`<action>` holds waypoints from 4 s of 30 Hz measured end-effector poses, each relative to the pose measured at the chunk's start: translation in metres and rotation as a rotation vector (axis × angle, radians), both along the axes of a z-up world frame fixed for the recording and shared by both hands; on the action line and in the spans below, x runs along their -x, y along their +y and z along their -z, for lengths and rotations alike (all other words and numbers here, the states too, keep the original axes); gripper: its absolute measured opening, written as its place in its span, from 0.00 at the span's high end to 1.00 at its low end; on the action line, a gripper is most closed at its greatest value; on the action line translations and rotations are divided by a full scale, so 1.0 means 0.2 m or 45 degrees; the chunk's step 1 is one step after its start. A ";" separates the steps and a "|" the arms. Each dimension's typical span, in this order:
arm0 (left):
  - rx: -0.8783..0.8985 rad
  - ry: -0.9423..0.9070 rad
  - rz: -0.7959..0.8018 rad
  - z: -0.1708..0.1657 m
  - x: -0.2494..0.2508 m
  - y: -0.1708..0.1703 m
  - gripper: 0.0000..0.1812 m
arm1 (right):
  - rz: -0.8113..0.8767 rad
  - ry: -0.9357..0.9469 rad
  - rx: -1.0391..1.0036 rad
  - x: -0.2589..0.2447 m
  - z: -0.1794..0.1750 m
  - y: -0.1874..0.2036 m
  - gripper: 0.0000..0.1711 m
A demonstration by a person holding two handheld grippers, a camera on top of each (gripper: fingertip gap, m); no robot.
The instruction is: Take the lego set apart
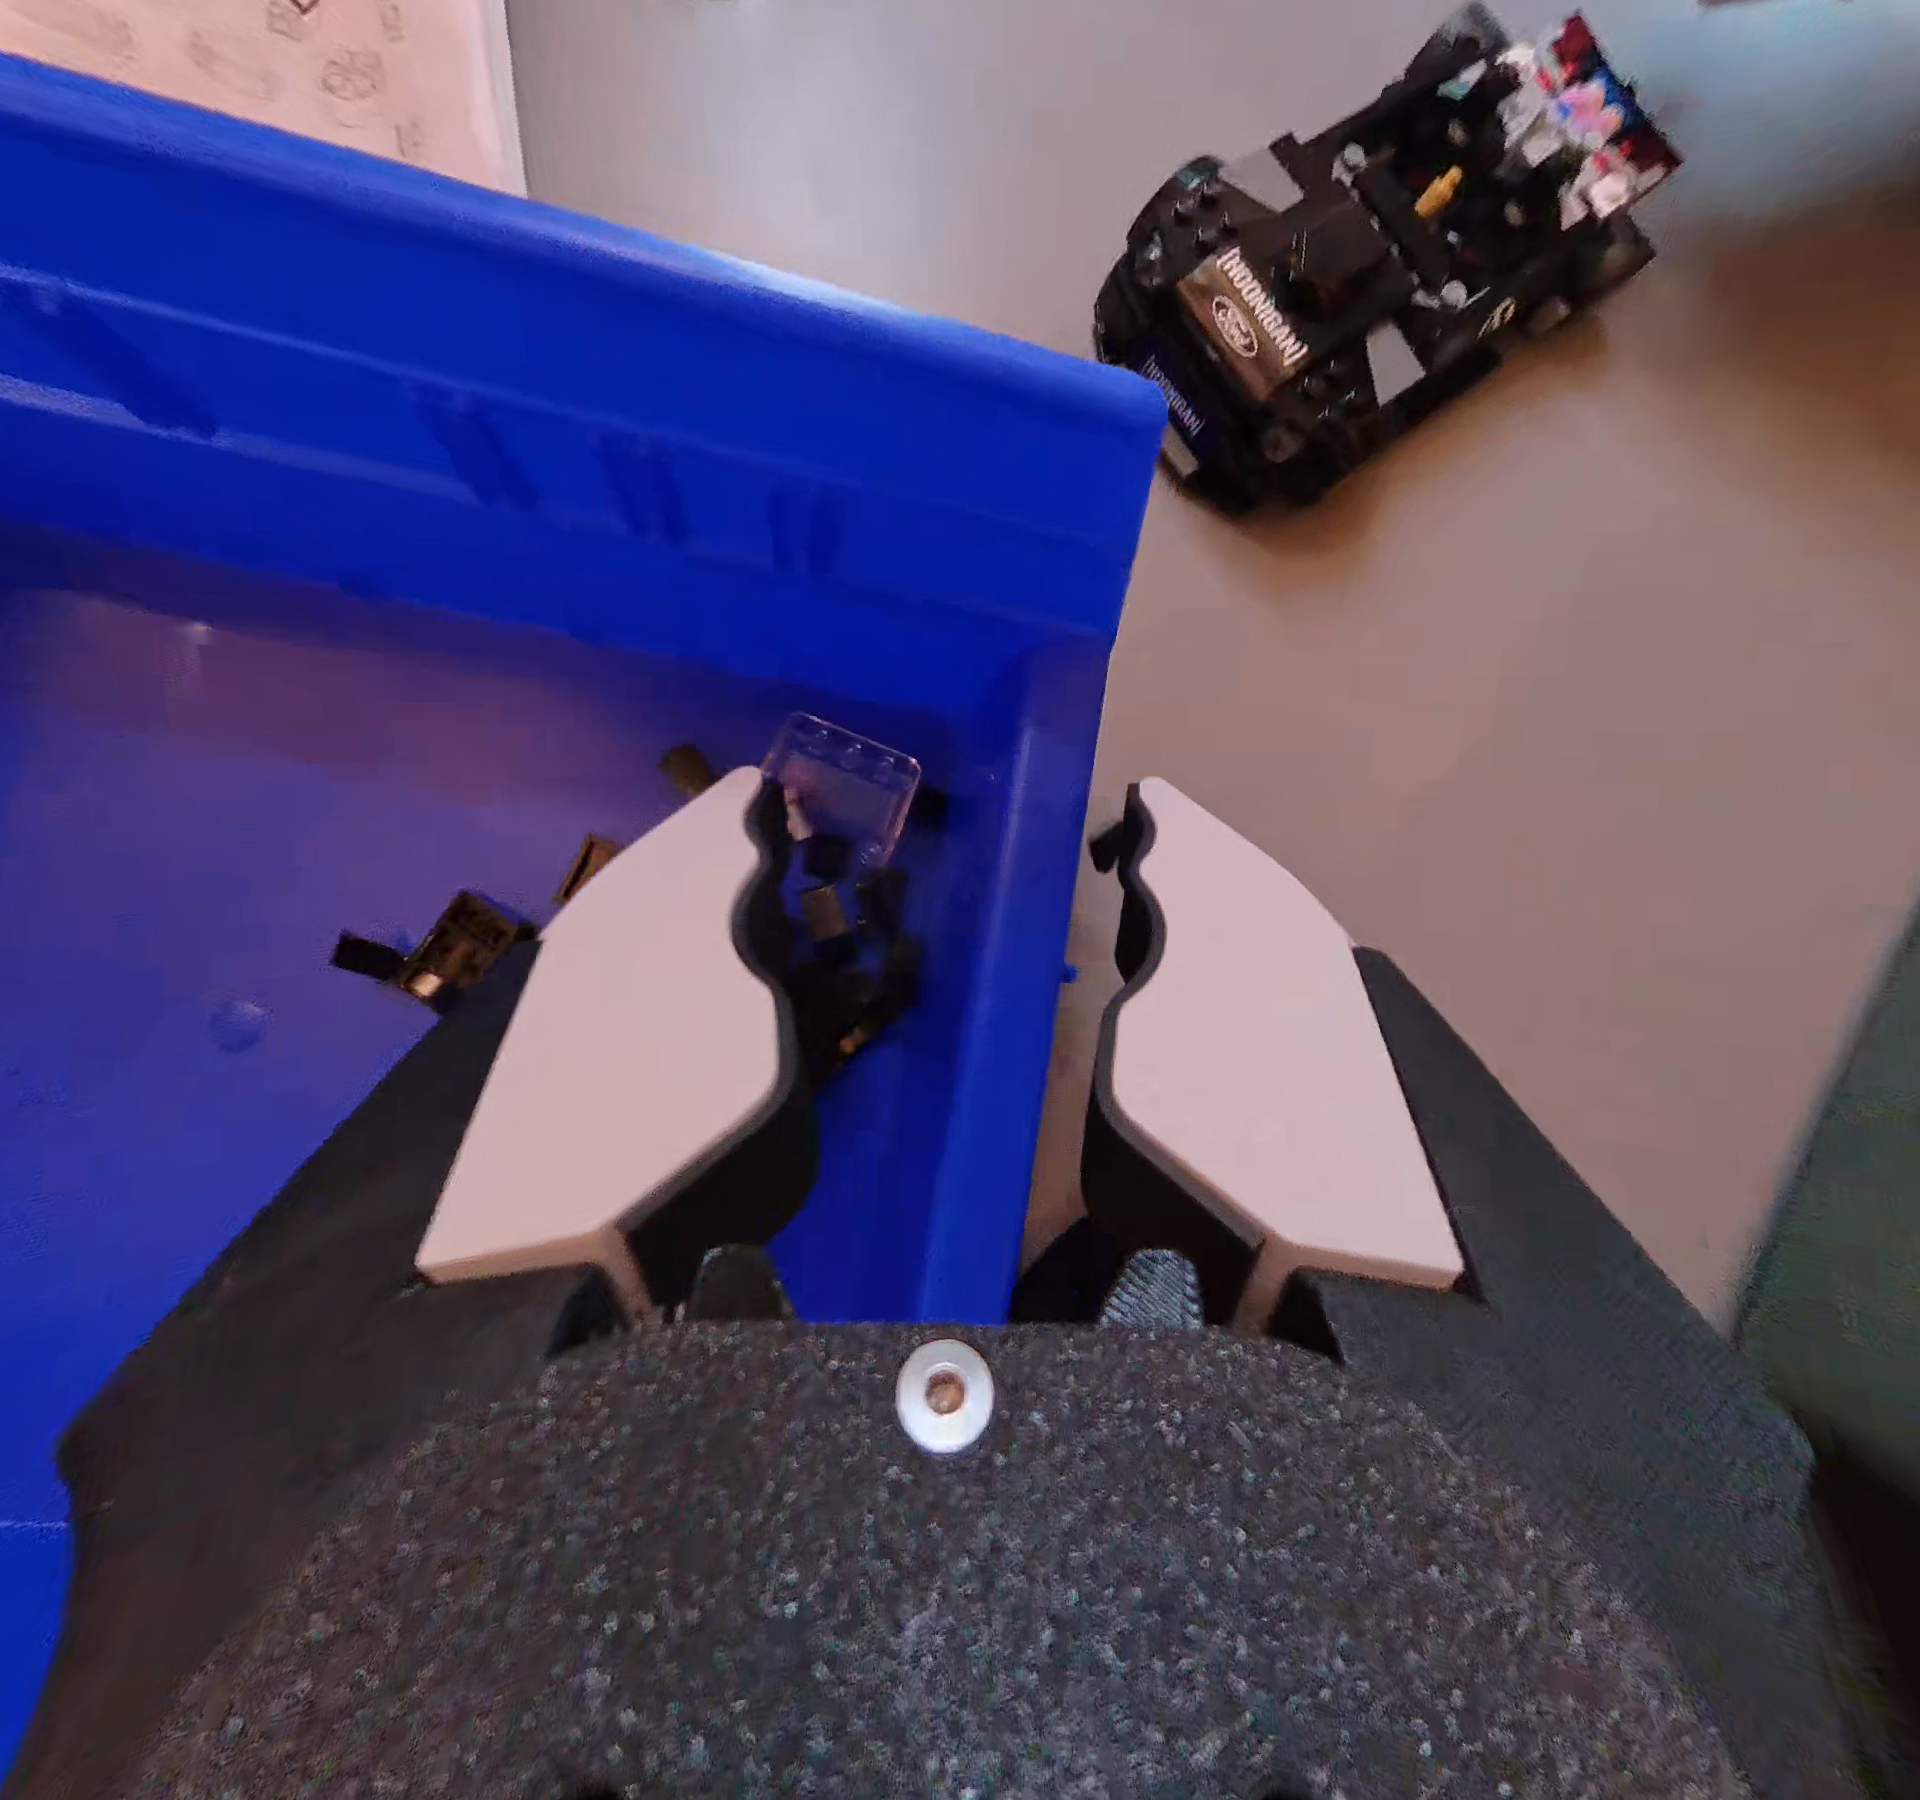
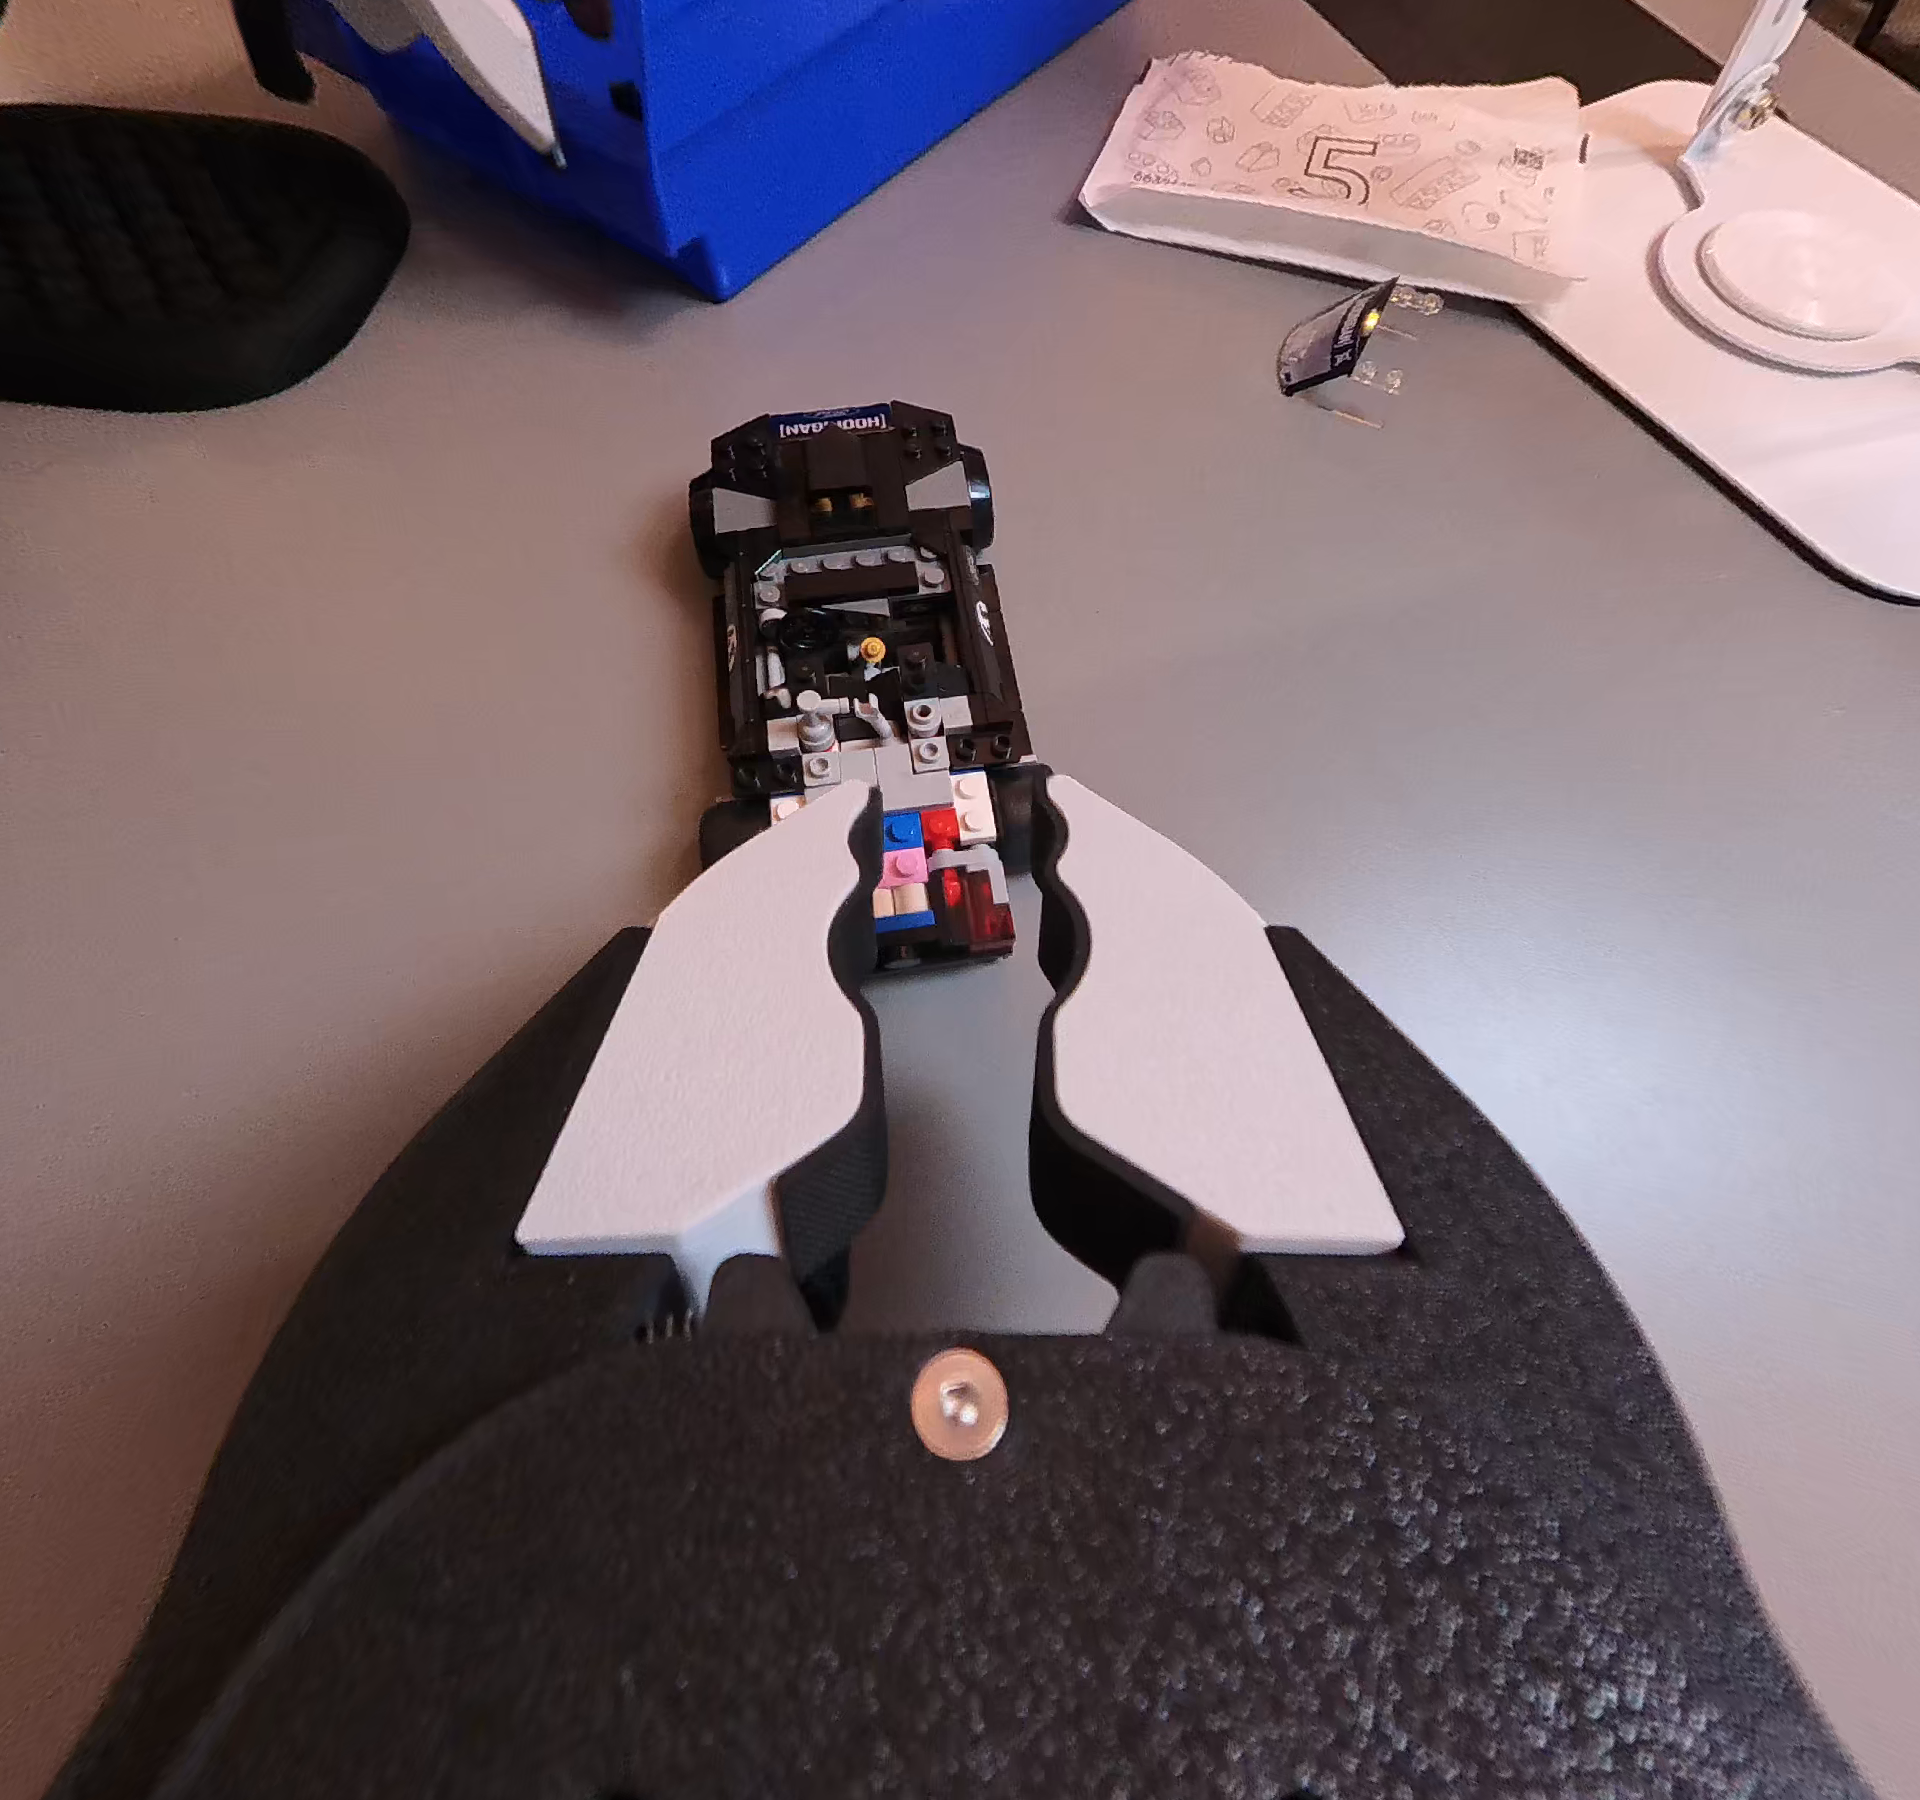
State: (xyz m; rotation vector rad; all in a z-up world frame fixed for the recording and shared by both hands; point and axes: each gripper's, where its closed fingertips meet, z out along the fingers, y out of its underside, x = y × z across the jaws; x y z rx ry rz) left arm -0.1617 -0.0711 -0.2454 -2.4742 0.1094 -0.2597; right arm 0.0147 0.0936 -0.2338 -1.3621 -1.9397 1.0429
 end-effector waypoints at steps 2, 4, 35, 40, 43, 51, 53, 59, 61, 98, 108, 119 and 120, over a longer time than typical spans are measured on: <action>0.007 0.000 0.031 0.02 -0.02 0.00 0.69 | 0.000 0.008 0.013 0.00 0.00 0.00 0.84; -0.039 -0.017 0.005 0.00 -0.01 0.03 0.74 | -0.004 0.018 0.026 -0.01 -0.01 0.00 0.84; 0.229 0.119 0.498 0.21 -0.52 -0.21 0.98 | -0.018 0.015 -0.031 0.02 0.00 -0.11 0.86; 0.034 0.106 0.409 0.07 -0.47 -0.13 1.00 | 0.004 0.020 -0.053 0.02 0.00 -0.07 0.86; -0.117 0.178 0.229 -0.11 -0.28 -0.08 1.00 | 0.022 0.030 -0.043 0.01 -0.02 -0.05 0.86; -0.120 0.124 0.162 -0.11 -0.26 -0.05 0.93 | 0.027 0.024 -0.053 0.01 -0.01 -0.05 0.86; -0.067 0.148 0.139 -0.02 -0.32 -0.02 0.89 | 0.021 0.021 -0.054 0.01 0.00 -0.06 0.86; 0.004 0.313 -0.156 0.11 -0.23 0.06 0.90 | 0.011 0.023 -0.061 0.00 0.00 -0.06 0.86; 0.048 0.381 -0.191 0.14 -0.21 0.06 0.90 | 0.009 0.027 -0.054 0.00 -0.01 -0.06 0.86; -0.078 -0.008 -0.339 -0.06 0.07 -0.01 0.76 | 0.054 0.056 -0.040 -0.03 -0.04 0.00 0.86; -0.281 0.058 0.159 -0.13 -0.38 0.20 0.75 | -0.099 -0.072 -0.187 -0.06 0.06 -0.13 0.84; -0.280 0.438 0.459 0.02 -0.54 0.46 0.63 | -0.042 -0.018 -0.455 -0.09 0.14 -0.24 0.84; -0.261 0.454 0.473 0.03 -0.54 0.47 0.62 | -0.024 -0.016 -0.455 -0.09 0.14 -0.23 0.83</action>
